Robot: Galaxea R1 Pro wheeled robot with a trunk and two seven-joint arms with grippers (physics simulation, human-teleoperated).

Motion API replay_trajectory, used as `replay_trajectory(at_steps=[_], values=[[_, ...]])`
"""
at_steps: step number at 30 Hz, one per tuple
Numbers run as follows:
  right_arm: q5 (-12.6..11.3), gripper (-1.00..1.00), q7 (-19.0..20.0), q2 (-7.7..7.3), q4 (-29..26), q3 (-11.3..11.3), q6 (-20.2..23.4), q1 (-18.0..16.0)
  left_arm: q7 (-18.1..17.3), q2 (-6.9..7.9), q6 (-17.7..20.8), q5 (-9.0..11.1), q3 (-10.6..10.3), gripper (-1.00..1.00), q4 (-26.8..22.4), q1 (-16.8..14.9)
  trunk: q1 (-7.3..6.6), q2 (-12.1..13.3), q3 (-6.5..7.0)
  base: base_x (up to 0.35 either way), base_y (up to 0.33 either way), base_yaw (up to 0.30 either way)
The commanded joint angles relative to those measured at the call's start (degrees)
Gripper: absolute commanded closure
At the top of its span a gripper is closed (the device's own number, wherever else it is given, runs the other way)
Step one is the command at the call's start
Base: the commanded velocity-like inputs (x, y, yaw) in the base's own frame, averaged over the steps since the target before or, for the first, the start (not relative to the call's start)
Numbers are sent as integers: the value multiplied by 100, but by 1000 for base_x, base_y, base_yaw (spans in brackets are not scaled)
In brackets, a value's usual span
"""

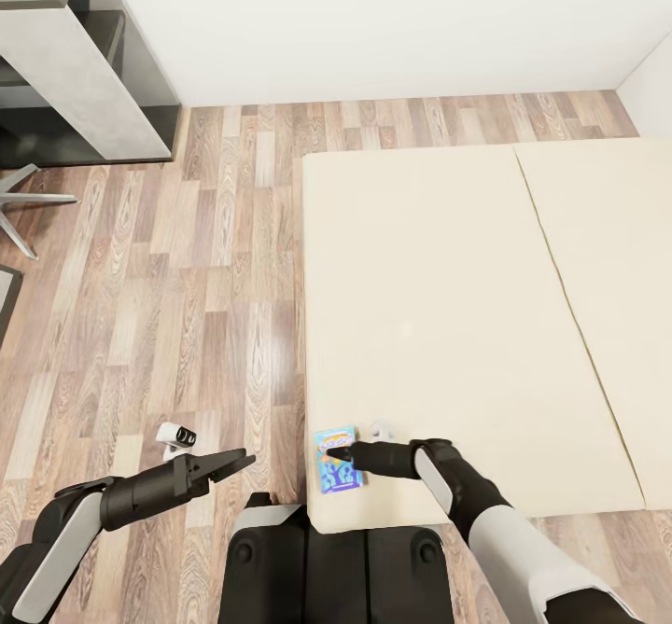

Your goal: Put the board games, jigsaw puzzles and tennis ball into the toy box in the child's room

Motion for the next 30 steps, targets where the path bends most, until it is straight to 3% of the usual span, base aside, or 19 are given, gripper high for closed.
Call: replay_trajectory(at_steps=[1,30], values=[[-32,-100,-10,6,-7,10,37,-1,-6,1,24,13,-3,-100,0,-1,3,-9,-6,0,0,0],[-13,-100,-107,10,-51,19,57,-1,2,-7,-26,13,-12,-100,0,-1,3,-9,-6,0,0,0]])
